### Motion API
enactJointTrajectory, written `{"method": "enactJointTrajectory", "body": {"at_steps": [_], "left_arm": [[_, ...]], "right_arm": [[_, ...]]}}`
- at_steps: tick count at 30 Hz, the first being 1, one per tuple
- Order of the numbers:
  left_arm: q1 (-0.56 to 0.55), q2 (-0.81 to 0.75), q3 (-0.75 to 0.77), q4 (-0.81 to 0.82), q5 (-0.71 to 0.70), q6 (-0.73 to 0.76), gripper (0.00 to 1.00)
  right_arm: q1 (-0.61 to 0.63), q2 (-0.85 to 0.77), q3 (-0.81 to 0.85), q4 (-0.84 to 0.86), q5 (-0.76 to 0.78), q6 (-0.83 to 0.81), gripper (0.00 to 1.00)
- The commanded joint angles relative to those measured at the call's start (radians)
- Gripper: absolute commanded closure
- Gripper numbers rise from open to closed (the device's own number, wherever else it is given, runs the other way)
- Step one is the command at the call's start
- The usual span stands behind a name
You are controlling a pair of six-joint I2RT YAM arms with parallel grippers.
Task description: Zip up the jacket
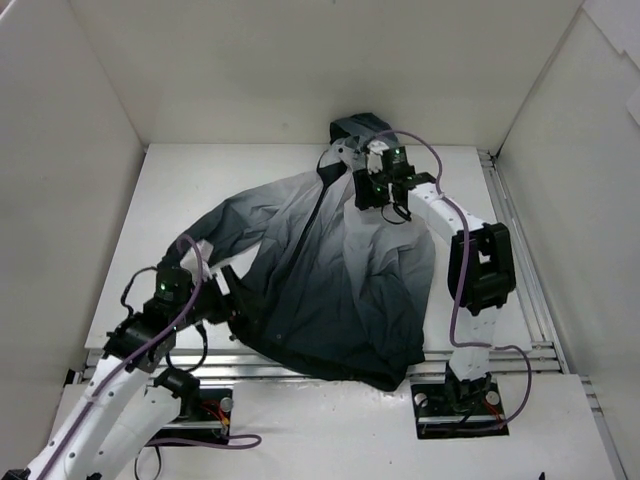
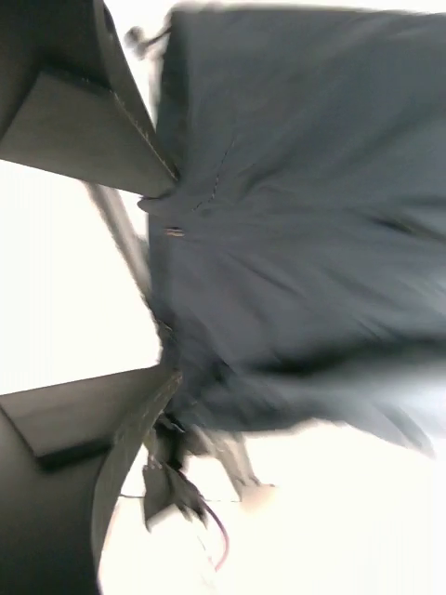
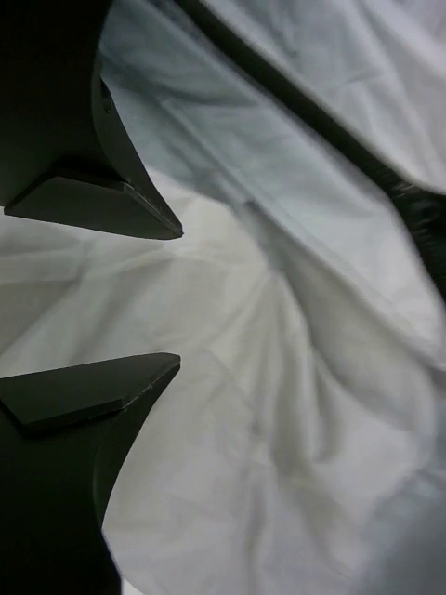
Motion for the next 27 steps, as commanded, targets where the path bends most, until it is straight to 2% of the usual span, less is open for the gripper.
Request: {"method": "enactJointTrajectory", "body": {"at_steps": [1, 2, 4, 6, 9, 10, 17, 21, 24, 25, 27], "left_arm": [[0.003, 0.129, 0.236, 0.042, -0.116, 0.124, 0.30], [-0.007, 0.176, 0.318, 0.042, -0.127, 0.156, 0.28], [-0.020, 0.316, 0.382, 0.078, -0.167, 0.239, 0.22], [-0.033, 0.421, 0.451, 0.167, -0.175, 0.272, 0.21], [-0.063, 0.721, 0.586, 0.226, -0.183, 0.321, 0.20], [-0.077, 0.778, 0.627, 0.229, -0.186, 0.345, 0.20], [-0.143, 1.220, 0.945, 0.296, -0.276, 0.471, 0.19], [-0.155, 1.459, 1.086, 0.310, -0.383, 0.539, 0.20], [-0.155, 1.572, 1.177, 0.306, -0.377, 0.568, 0.28], [-0.155, 1.593, 1.204, 0.301, -0.374, 0.571, 0.42], [-0.155, 1.630, 1.206, 0.267, -0.344, 0.543, 0.62]], "right_arm": [[-0.010, -0.185, -0.122, 0.096, 0.035, 0.105, 0.51], [-0.008, -0.210, -0.156, 0.107, 0.076, 0.143, 0.50], [-0.010, -0.278, -0.234, 0.115, 0.109, 0.182, 0.48], [-0.015, -0.350, -0.309, 0.115, 0.141, 0.255, 0.45], [-0.019, -0.449, -0.406, 0.118, 0.144, 0.366, 0.43], [-0.010, -0.472, -0.427, 0.118, 0.147, 0.398, 0.43], [0.013, -0.702, -0.621, 0.115, 0.113, 0.454, 0.39], [0.012, -0.829, -0.676, 0.100, 0.049, 0.443, 0.38], [0.022, -0.888, -0.702, 0.078, 0.021, 0.437, 0.37], [0.022, -0.898, -0.704, 0.064, 0.021, 0.434, 0.37], [0.030, -0.917, -0.698, 0.046, 0.024, 0.414, 0.37]]}}
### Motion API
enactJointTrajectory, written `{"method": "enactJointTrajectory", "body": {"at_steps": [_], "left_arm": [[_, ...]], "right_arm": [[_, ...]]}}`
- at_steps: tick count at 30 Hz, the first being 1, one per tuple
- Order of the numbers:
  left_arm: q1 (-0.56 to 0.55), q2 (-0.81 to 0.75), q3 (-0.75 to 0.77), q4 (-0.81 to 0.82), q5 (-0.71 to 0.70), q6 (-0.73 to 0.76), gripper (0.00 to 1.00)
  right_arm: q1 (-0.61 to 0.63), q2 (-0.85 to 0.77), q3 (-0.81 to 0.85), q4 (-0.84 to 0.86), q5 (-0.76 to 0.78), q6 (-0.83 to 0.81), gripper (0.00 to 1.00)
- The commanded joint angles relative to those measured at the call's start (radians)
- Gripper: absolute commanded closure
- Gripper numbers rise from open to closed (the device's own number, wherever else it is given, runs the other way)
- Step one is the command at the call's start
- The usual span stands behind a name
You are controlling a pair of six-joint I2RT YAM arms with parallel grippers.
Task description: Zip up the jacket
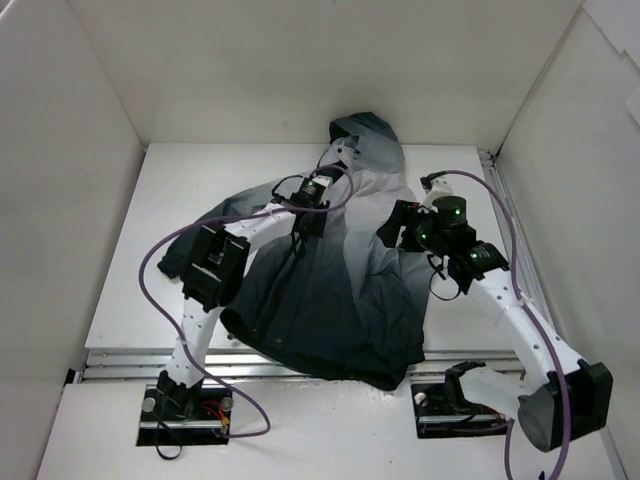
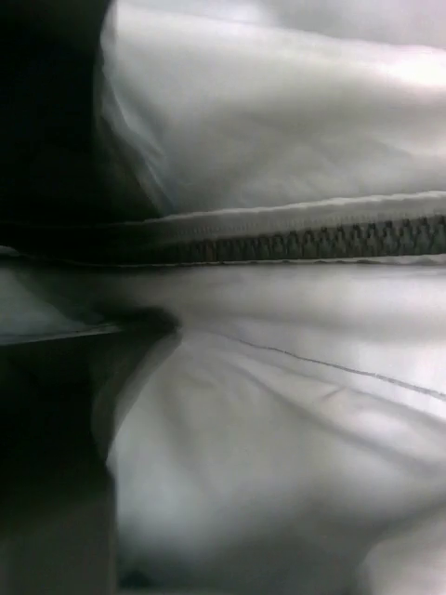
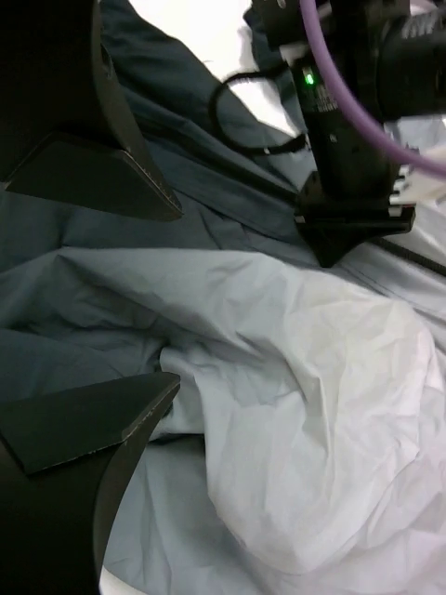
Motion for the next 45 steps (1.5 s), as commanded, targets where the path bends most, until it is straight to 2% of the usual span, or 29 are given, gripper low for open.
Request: {"method": "enactJointTrajectory", "body": {"at_steps": [1, 3, 4, 6, 7, 9, 12, 17, 18, 22, 26, 32, 36, 45], "left_arm": [[0.000, -0.013, 0.018, 0.009, 0.019, 0.014, 0.83], [0.000, -0.061, -0.063, 0.043, 0.071, -0.032, 1.00], [0.000, -0.093, -0.176, 0.086, 0.091, -0.049, 1.00], [-0.009, -0.206, -0.306, 0.141, 0.137, -0.102, 1.00], [-0.025, -0.248, -0.446, 0.172, 0.153, -0.119, 1.00], [-0.060, -0.373, -0.624, 0.239, 0.188, -0.159, 1.00], [-0.110, -0.525, -0.809, 0.285, 0.223, -0.184, 1.00], [-0.164, -0.725, -0.976, 0.292, 0.200, -0.231, 1.00], [-0.175, -0.749, -1.027, 0.336, 0.196, -0.247, 1.00], [-0.184, -0.848, -1.118, 0.407, 0.162, -0.311, 1.00], [-0.193, -0.854, -1.147, 0.437, 0.159, -0.330, 1.00], [-0.226, -0.869, -1.167, 0.462, 0.147, -0.336, 1.00], [-0.226, -0.901, -1.196, 0.468, 0.125, -0.353, 1.00], [-0.246, -0.915, -1.205, 0.454, 0.107, -0.351, 1.00]], "right_arm": [[0.017, -0.043, 0.029, 0.006, -0.023, -0.020, 0.37], [0.025, -0.031, 0.046, -0.008, -0.015, -0.047, 0.37], [0.028, -0.023, 0.070, -0.016, -0.015, -0.059, 0.37], [0.040, 0.019, 0.101, -0.025, -0.007, -0.083, 0.38], [0.045, 0.036, 0.133, -0.033, -0.009, -0.093, 0.38], [0.060, 0.090, 0.162, -0.038, -0.004, -0.112, 0.39], [0.085, 0.168, 0.223, -0.038, -0.022, -0.149, 0.39], [0.145, 0.323, 0.337, -0.042, -0.133, -0.226, 0.39], [0.148, 0.351, 0.374, -0.045, -0.150, -0.231, 0.39], [0.194, 0.499, 0.450, -0.053, -0.242, -0.287, 0.40], [0.224, 0.593, 0.503, -0.051, -0.351, -0.321, 0.44], [0.296, 0.699, 0.544, -0.048, -0.421, -0.386, 0.44], [0.315, 0.782, 0.570, -0.039, -0.437, -0.402, 0.46], [0.320, 0.837, 0.589, 0.033, -0.414, -0.415, 0.46]]}}
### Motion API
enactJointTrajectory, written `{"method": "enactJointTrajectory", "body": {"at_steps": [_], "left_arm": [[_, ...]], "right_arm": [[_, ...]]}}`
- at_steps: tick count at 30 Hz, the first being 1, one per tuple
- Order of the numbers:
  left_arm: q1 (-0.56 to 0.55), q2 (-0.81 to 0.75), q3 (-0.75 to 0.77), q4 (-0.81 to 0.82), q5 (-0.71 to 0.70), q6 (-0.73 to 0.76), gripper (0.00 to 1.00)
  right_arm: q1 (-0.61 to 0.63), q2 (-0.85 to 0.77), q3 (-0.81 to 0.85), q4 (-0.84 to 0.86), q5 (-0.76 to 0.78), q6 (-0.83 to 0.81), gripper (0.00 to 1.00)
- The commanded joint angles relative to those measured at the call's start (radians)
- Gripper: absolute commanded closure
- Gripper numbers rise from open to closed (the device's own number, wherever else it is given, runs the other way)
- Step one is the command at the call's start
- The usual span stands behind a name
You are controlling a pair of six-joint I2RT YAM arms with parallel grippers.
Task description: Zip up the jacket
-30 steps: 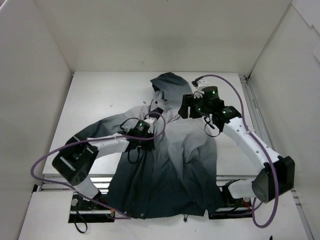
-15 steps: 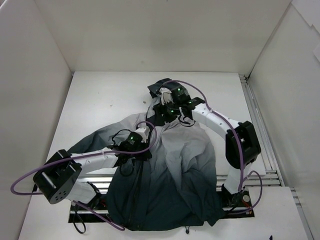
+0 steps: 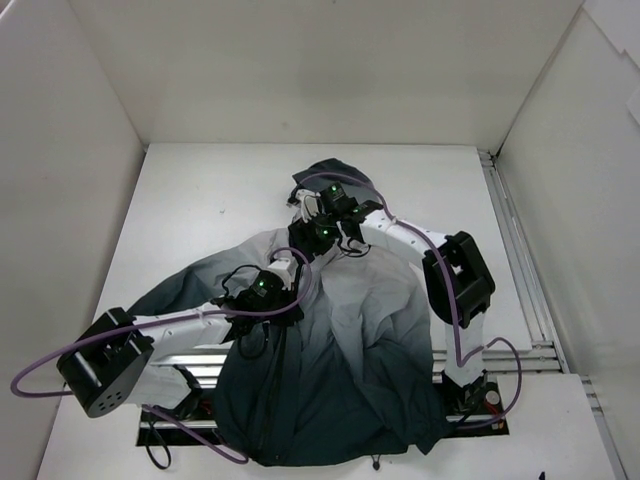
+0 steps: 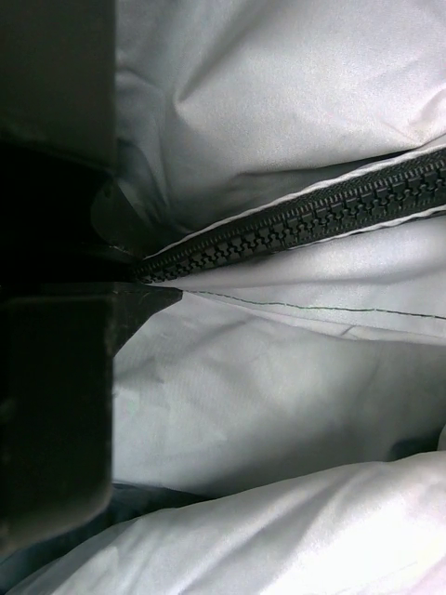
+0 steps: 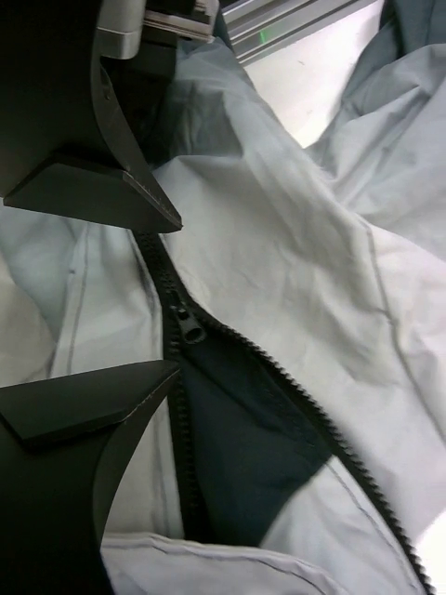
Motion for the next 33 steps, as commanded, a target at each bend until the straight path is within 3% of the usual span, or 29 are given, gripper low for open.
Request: {"method": "enactJointTrajectory", "body": {"at_steps": [1, 12, 14, 21, 27, 33], "left_arm": [[-0.020, -0.025, 0.000, 0.001, 0.019, -0.010, 1.00], [-0.020, -0.025, 0.012, -0.013, 0.009, 0.000, 1.00], [-0.020, -0.022, 0.016, -0.017, 0.009, 0.003, 1.00], [-0.020, -0.017, 0.012, -0.016, 0.006, 0.000, 1.00], [-0.020, -0.012, 0.012, -0.013, 0.006, -0.003, 1.00], [-0.020, -0.011, 0.017, -0.016, 0.009, 0.000, 1.00]], "right_arm": [[-0.004, 0.008, 0.072, 0.079, -0.028, -0.026, 0.46], [-0.001, 0.078, 0.062, 0.087, -0.094, -0.066, 0.49], [-0.001, 0.083, 0.057, 0.088, -0.097, -0.066, 0.52], [-0.007, 0.045, 0.031, 0.087, -0.094, -0.071, 0.88], [-0.024, 0.000, -0.001, 0.087, -0.082, -0.071, 1.00], [-0.025, -0.011, -0.009, 0.090, -0.074, -0.074, 1.00]]}}
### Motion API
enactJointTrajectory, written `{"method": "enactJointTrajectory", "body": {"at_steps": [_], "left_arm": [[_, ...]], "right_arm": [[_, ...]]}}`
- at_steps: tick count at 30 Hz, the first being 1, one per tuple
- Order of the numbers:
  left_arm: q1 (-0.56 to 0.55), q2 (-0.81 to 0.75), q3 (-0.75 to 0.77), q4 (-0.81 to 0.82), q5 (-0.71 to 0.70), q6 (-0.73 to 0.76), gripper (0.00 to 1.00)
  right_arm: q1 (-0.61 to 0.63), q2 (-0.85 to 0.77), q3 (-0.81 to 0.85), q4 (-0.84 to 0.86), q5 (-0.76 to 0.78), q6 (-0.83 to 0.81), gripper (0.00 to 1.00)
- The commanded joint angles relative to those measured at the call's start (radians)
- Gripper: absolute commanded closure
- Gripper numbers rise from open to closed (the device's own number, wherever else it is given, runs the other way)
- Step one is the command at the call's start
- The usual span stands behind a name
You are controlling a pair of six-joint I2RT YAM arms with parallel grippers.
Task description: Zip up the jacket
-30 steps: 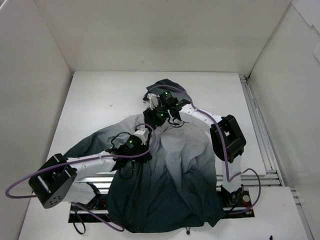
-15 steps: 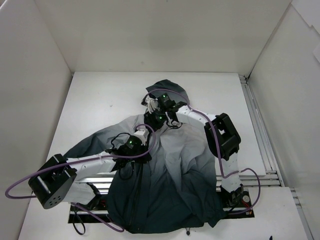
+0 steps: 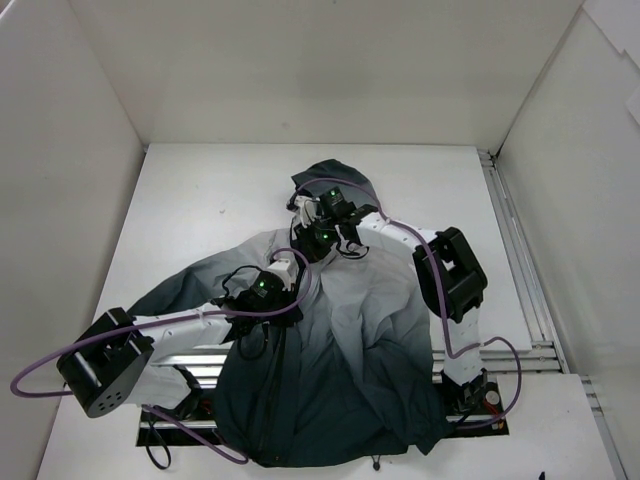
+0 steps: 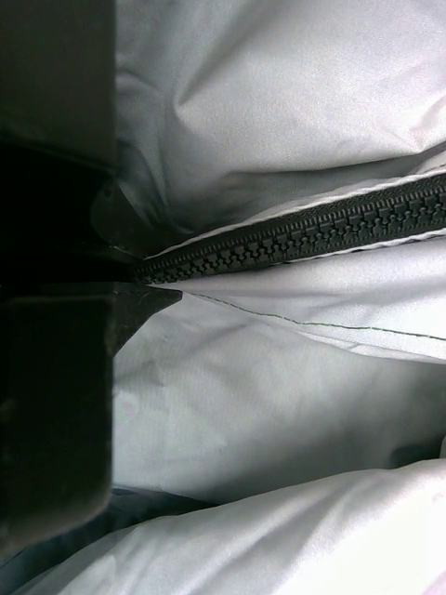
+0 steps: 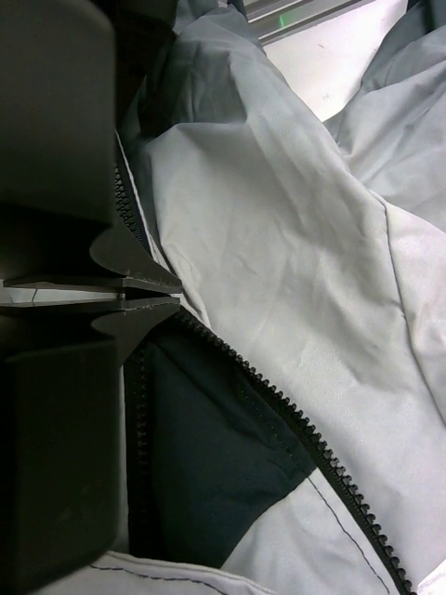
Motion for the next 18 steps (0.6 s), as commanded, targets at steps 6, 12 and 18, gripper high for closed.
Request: {"method": "enactJointTrajectory", "body": {"at_steps": [6, 12, 18], "left_arm": [[-0.014, -0.025, -0.001, -0.002, 0.043, -0.008, 1.00], [-0.014, -0.120, -0.055, -0.022, 0.022, -0.042, 1.00], [-0.024, -0.229, -0.093, -0.088, -0.035, -0.062, 1.00]], "right_arm": [[-0.012, -0.119, 0.042, 0.039, 0.157, -0.034, 1.00], [-0.043, -0.133, 0.140, 0.073, 0.376, -0.025, 1.00], [-0.081, -0.124, 0.246, 0.106, 0.542, -0.009, 1.00]]}}
